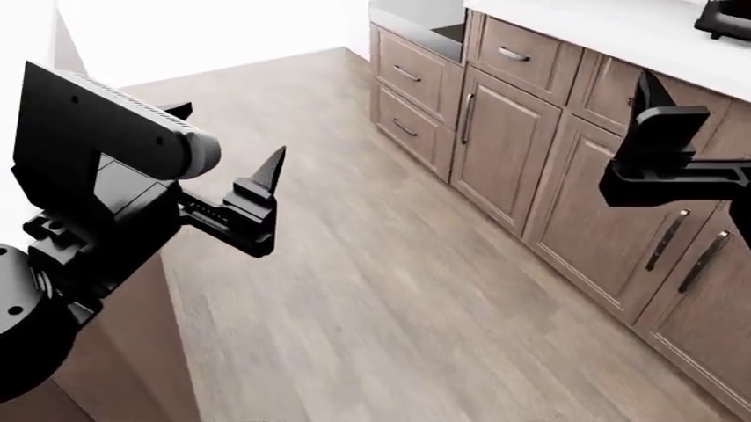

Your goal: Move the drinks to the dining counter.

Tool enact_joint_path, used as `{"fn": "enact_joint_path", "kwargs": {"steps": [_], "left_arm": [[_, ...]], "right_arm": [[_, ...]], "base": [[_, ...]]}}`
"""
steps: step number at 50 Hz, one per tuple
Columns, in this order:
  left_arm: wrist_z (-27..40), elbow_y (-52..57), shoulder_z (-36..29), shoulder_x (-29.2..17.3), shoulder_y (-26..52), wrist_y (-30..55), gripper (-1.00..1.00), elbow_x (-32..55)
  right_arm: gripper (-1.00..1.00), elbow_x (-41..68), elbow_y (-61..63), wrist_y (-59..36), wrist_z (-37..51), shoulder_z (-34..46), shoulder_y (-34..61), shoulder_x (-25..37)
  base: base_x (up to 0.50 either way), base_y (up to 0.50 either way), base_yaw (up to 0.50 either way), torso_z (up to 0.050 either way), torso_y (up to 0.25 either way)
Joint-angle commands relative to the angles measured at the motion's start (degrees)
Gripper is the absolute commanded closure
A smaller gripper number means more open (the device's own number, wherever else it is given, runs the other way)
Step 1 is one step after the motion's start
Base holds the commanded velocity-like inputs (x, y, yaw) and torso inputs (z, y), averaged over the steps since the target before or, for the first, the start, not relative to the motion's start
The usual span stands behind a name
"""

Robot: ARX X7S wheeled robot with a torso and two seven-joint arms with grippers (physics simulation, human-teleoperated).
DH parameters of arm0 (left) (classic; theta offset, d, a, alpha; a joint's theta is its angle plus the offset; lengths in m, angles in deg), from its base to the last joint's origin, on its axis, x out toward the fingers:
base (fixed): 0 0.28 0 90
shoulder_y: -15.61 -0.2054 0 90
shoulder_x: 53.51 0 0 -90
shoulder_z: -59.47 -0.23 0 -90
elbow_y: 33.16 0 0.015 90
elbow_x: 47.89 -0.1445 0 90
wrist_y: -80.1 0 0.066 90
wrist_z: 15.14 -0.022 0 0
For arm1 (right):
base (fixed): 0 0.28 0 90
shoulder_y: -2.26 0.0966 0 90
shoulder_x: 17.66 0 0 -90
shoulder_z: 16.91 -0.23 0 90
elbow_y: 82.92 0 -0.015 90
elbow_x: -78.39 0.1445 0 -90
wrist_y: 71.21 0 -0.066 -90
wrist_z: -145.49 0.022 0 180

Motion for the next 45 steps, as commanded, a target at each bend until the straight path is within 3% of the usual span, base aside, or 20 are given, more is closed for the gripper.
{"fn": "enact_joint_path", "kwargs": {"steps": [1,17,18,23,45], "left_arm": [[0.2,-0.1,-0.3,0.2,-0.1,-0.3,-1.00,-0.3],[-0.1,0.0,-0.4,0.0,-0.3,-0.8,-1.00,-0.4],[-0.2,0.0,-0.4,-0.1,-0.5,-0.9,-1.00,-0.5],[-0.1,0.1,-0.4,-0.1,-0.6,-1.0,-1.00,-0.4],[-0.5,-0.2,-0.9,-0.3,-0.8,-1.5,-1.00,-1.1]], "right_arm": [[-1.00,-0.4,0.2,0.3,-0.2,-0.3,-0.7,0.2],[-1.00,-0.8,-0.8,-1.1,0.6,1.6,1.6,-0.9],[-1.00,-1.3,-1.2,-3.2,3.7,3.4,3.2,-0.5],[-1.00,0.6,-2.5,-0.7,3.1,2.1,1.4,-0.8],[-1.00,1.0,-1.9,0.4,2.8,1.4,-0.7,-0.3]], "base": [[-0.12,-0.19,-0.50,0.000,0.000],[-0.13,-0.19,-0.50,0.000,0.000],[0.00,0.00,0.00,0.000,0.000],[0.01,0.00,0.00,0.000,0.000],[0.58,-0.04,0.00,0.000,0.000]]}}
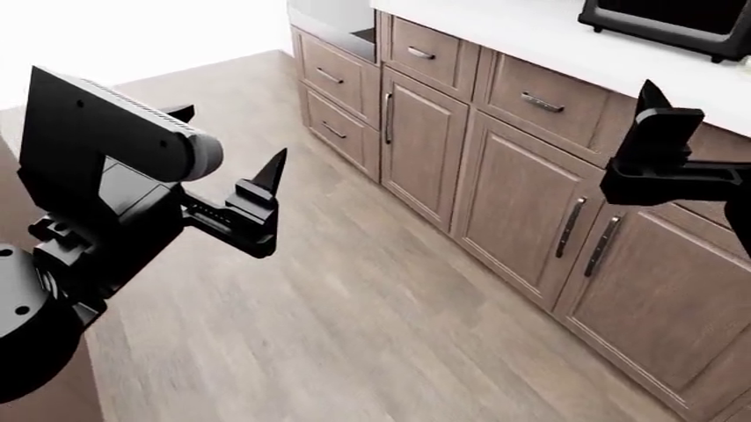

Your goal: Move the drinks to the dining counter.

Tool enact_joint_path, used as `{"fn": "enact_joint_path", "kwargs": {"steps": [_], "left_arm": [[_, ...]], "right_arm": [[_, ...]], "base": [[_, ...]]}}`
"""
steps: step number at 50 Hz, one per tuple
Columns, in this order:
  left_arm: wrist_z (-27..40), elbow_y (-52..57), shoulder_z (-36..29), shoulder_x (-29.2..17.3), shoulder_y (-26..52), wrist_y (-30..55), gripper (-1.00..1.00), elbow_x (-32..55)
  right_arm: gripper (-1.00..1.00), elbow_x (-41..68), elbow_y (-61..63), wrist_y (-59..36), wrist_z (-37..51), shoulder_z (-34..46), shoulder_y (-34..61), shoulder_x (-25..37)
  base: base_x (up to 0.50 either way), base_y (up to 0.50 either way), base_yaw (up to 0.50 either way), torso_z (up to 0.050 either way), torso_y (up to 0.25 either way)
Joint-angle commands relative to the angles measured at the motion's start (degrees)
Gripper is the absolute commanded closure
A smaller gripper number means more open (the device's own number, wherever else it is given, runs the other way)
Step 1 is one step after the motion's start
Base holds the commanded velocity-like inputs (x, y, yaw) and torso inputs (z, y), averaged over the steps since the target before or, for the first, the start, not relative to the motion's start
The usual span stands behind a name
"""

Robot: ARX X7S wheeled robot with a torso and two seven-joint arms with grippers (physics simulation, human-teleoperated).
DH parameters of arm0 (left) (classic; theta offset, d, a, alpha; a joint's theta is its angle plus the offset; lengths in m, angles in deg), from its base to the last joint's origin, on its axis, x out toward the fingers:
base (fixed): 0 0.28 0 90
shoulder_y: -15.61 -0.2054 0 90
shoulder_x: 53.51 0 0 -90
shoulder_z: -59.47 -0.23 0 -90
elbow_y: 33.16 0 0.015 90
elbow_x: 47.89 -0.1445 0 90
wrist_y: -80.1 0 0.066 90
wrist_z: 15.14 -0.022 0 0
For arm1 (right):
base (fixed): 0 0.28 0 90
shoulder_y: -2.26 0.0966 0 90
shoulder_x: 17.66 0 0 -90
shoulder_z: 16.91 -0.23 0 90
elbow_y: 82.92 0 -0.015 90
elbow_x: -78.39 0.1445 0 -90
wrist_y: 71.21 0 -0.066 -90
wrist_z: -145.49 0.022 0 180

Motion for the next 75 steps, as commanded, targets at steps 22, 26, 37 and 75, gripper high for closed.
{"fn": "enact_joint_path", "kwargs": {"steps": [22,26,37,75], "left_arm": [[-0.1,0.1,-0.2,-0.6,-0.5,-0.8,-1.00,-0.1],[-0.1,0.1,-0.2,-0.6,-0.5,-0.8,-1.00,0.0],[-0.4,0.2,-0.2,-0.9,-1.2,-1.4,-1.00,-0.3],[-0.2,0.4,-0.4,-1.4,-1.5,-2.0,-1.00,-0.2]], "right_arm": [[-1.00,-0.2,-0.4,-0.6,-0.1,1.2,0.8,-0.6],[-1.00,-0.2,-0.1,-0.3,-0.2,0.9,0.2,-0.3],[-1.00,0.0,-0.1,-0.2,0.0,1.0,0.4,-0.4],[-1.00,-0.6,0.3,-2.6,-0.2,3.2,2.2,-0.4]], "base": [[0.52,-0.14,0.00,0.000,0.001],[0.51,-0.15,0.00,0.000,0.000],[0.56,-0.08,0.00,0.000,0.001],[0.42,0.00,0.00,0.000,0.001]]}}
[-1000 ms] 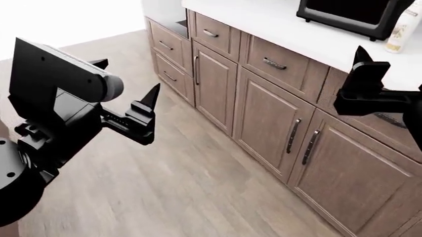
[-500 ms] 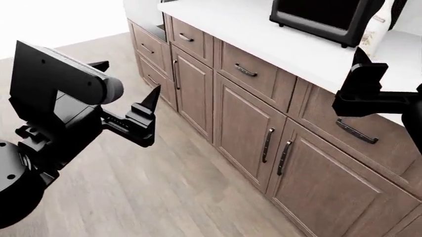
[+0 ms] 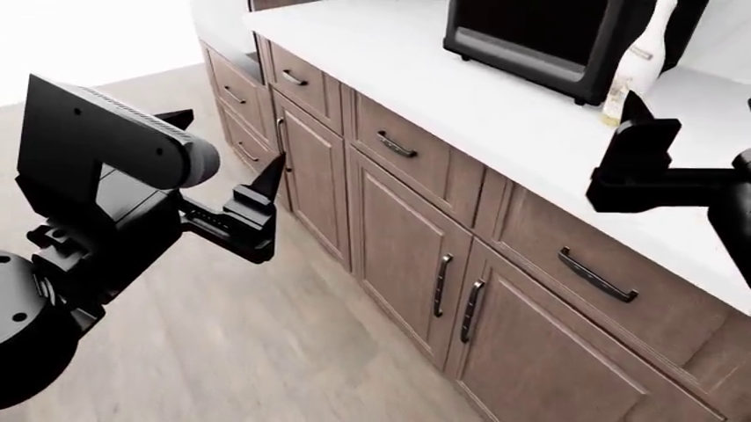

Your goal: Move the drinks to the dining counter.

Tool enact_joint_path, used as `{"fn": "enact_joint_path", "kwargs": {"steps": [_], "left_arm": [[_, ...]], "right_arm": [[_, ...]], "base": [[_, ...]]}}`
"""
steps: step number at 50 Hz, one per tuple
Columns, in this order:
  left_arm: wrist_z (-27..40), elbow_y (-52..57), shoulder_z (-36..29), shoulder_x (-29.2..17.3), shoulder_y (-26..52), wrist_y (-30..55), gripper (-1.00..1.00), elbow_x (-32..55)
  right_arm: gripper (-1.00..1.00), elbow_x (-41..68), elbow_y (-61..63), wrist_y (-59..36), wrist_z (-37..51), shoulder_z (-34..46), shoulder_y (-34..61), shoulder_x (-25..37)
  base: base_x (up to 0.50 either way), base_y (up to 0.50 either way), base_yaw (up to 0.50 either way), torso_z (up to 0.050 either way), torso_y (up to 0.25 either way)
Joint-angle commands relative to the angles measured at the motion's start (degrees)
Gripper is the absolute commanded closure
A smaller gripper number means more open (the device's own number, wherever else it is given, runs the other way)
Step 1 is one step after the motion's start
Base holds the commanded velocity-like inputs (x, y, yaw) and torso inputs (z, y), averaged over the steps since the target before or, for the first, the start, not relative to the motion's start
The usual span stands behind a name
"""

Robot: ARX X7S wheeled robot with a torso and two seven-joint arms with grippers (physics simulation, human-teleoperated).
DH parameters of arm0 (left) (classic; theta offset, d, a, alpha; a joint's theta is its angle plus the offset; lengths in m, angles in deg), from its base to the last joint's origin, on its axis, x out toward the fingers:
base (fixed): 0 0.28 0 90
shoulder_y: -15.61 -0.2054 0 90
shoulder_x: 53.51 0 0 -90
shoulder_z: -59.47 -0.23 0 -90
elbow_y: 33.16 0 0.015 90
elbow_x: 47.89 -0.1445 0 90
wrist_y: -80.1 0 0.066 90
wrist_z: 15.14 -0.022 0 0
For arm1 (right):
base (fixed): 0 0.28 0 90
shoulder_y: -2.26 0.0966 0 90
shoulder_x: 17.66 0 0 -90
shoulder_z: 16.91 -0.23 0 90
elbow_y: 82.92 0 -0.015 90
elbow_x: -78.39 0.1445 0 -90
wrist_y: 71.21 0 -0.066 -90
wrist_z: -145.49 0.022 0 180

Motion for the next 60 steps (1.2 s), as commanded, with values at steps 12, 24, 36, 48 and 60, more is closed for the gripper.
{"fn": "enact_joint_path", "kwargs": {"steps": [12,24,36,48,60], "left_arm": [[0.1,-0.3,-0.3,0.0,0.3,-0.2,-1.00,-0.2],[0.2,-0.2,-0.4,-0.2,0.3,-0.3,-1.00,-0.1],[0.5,-0.1,-0.6,-0.3,0.3,-0.3,-1.00,0.2],[0.5,-0.1,-0.7,-0.4,0.0,-0.6,-1.00,0.2],[0.3,-0.3,-0.6,-0.7,-0.1,-0.9,-1.00,0.2]], "right_arm": [[-1.00,-0.4,0.2,-0.9,0.7,0.8,0.5,0.4],[-1.00,0.7,-0.7,0.4,1.5,0.5,0.0,0.2],[-1.00,1.1,-0.6,0.4,0.7,0.7,-0.9,0.6],[-1.00,7.6,-7.6,-4.0,14.4,8.4,4.1,0.8],[-1.00,8.2,-12.3,-6.3,8.7,10.9,6.9,-2.5]], "base": [[0.28,0.37,0.00,0.000,0.003],[0.13,0.11,0.00,0.000,0.001],[0.14,0.12,0.00,0.000,0.001],[0.00,0.00,0.00,0.000,0.000],[0.00,0.00,0.00,0.000,0.000]]}}
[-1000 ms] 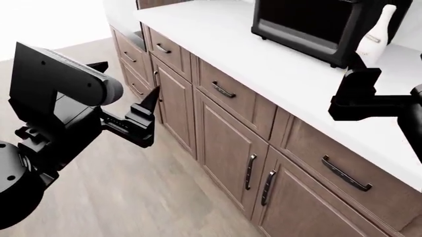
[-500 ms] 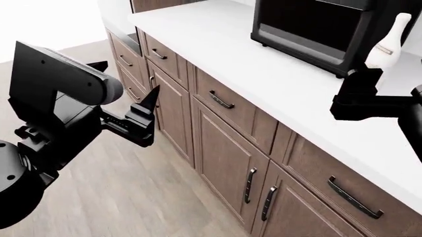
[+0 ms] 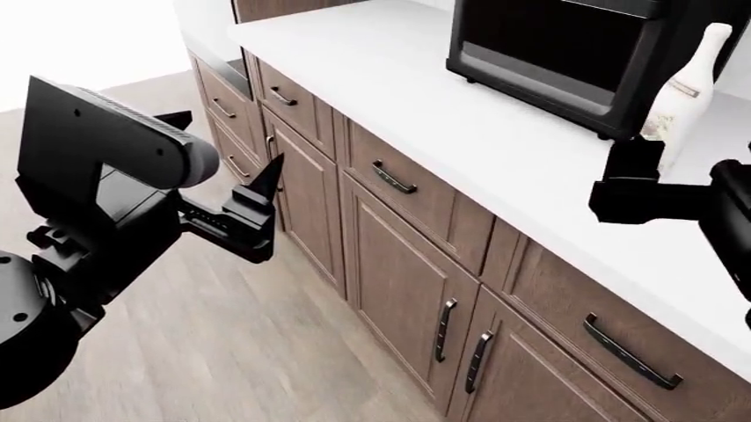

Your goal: Move the drinks to the dining counter.

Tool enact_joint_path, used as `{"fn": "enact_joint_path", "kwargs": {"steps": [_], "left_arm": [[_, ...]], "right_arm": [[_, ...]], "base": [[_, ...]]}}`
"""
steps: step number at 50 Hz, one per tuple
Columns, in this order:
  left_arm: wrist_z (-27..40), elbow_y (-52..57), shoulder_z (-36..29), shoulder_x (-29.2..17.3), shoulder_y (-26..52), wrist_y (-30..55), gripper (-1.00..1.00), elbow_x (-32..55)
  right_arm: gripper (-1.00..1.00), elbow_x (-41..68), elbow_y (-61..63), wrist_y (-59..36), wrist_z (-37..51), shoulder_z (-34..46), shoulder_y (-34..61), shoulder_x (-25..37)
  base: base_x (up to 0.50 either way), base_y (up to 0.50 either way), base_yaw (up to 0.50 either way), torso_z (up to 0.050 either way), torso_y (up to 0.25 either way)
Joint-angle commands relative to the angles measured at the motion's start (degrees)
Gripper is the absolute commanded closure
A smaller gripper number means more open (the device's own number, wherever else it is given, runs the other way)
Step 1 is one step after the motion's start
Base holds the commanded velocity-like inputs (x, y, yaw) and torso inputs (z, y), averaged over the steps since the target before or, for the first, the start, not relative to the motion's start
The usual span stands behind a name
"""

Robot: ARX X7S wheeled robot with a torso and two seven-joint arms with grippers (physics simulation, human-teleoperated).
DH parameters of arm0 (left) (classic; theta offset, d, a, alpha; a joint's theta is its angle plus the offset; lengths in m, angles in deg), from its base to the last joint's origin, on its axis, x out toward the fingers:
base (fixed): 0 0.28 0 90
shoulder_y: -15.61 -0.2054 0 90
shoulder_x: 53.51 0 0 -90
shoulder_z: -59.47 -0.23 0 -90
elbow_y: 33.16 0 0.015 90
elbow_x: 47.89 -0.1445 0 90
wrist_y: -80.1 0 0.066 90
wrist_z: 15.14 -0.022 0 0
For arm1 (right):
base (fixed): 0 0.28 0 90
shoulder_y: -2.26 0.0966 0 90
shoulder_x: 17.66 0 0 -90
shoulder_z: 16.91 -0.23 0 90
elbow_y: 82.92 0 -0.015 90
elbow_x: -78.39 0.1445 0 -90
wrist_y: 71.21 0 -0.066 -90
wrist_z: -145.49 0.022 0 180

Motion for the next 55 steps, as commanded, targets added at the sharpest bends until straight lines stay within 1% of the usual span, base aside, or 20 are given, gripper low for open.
{"fn": "enact_joint_path", "kwargs": {"steps": [1,3,4,7,9,14,20,26,31,39,41,44,46,48,55], "left_arm": [[-0.1,0.0,0.0,-0.3,-0.1,-0.2,-1.00,0.0],[-0.2,-0.1,0.0,-0.3,-0.2,-0.3,-1.00,-0.1],[-0.2,-0.1,0.0,-0.3,-0.2,-0.4,-1.00,-0.1],[-0.1,0.0,0.0,-0.4,-0.3,-0.4,-1.00,-0.1],[0.0,0.1,0.1,-0.5,-0.3,-0.4,-1.00,0.1],[0.0,0.1,-0.1,-0.4,-0.4,-0.5,-1.00,-0.1],[0.2,0.1,-0.2,-0.3,-0.3,-0.4,-1.00,0.2],[-0.1,-0.1,-0.6,-0.1,-0.1,-0.5,-1.00,-0.1],[-1.9,-1.1,-1.2,0.5,-0.4,-1.3,-1.00,-2.0],[-4.3,-2.8,-2.4,1.8,-0.9,-2.6,-1.00,-4.9],[-4.7,-3.1,-2.8,2.0,-1.0,-2.8,-1.00,-5.5],[-5.0,-3.3,-3.0,2.1,-1.2,-3.0,-1.00,-5.9],[-4.9,-3.2,-2.9,2.0,-1.3,-3.0,-1.00,-5.8],[-4.9,-3.2,-3.0,1.9,-1.3,-3.0,-1.00,-5.8],[-4.6,-2.8,-2.7,1.6,-1.9,-3.3,-1.00,-5.6]], "right_arm": [[-1.00,0.1,-3.6,-0.2,-2.4,1.4,1.1,-2.4],[-1.00,-0.2,-3.9,0.2,-3.4,1.1,0.7,-2.6],[-1.00,-1.2,-3.6,0.5,-5.8,0.3,0.3,-2.8],[-1.00,-2.7,-3.9,-0.1,-4.9,0.6,0.9,-2.3],[-1.00,-1.4,-4.3,2.2,-4.6,-0.7,-0.2,-2.3],[-1.00,-1.1,-4.7,4.3,-3.8,-1.6,-2.1,-1.7],[-1.00,-0.5,-5.7,4.6,-3.9,-1.4,-1.7,-2.0],[-1.00,-0.1,-10.9,1.0,-3.1,1.8,4.6,-4.6],[-1.00,2.8,-15.1,-2.7,-0.2,4.7,12.7,-7.1],[-1.00,5.9,-16.4,-4.0,3.3,6.2,17.7,-7.6],[-1.00,3.1,-14.9,-4.8,1.6,6.0,17.7,-7.1],[-1.00,3.8,-14.3,-5.4,2.8,6.6,17.5,-6.0],[-1.00,2.5,-12.7,0.3,0.1,2.1,13.9,-5.6],[-1.00,1.1,-12.2,-0.8,-0.2,2.5,14.4,-5.3],[-1.00,0.4,-10.6,1.0,-1.5,0.8,13.8,-4.9]], "base": [[0.00,0.00,0.00,0.000,0.000],[0.00,0.00,0.00,0.000,0.000],[0.00,0.00,0.00,0.000,0.000],[0.00,0.00,0.00,0.000,0.000],[0.00,0.00,0.00,0.000,0.000],[0.00,0.00,0.00,0.000,0.000],[0.00,0.00,0.00,0.000,0.000],[0.00,0.00,0.00,0.000,0.000],[0.00,0.00,0.00,0.000,0.000],[0.00,0.00,0.00,0.000,0.000],[0.00,0.00,0.00,0.000,0.000],[0.00,0.00,0.00,0.000,0.000],[0.00,0.00,0.00,0.000,0.000],[0.00,0.00,0.00,0.000,0.000],[0.00,0.00,0.00,0.000,0.000]]}}
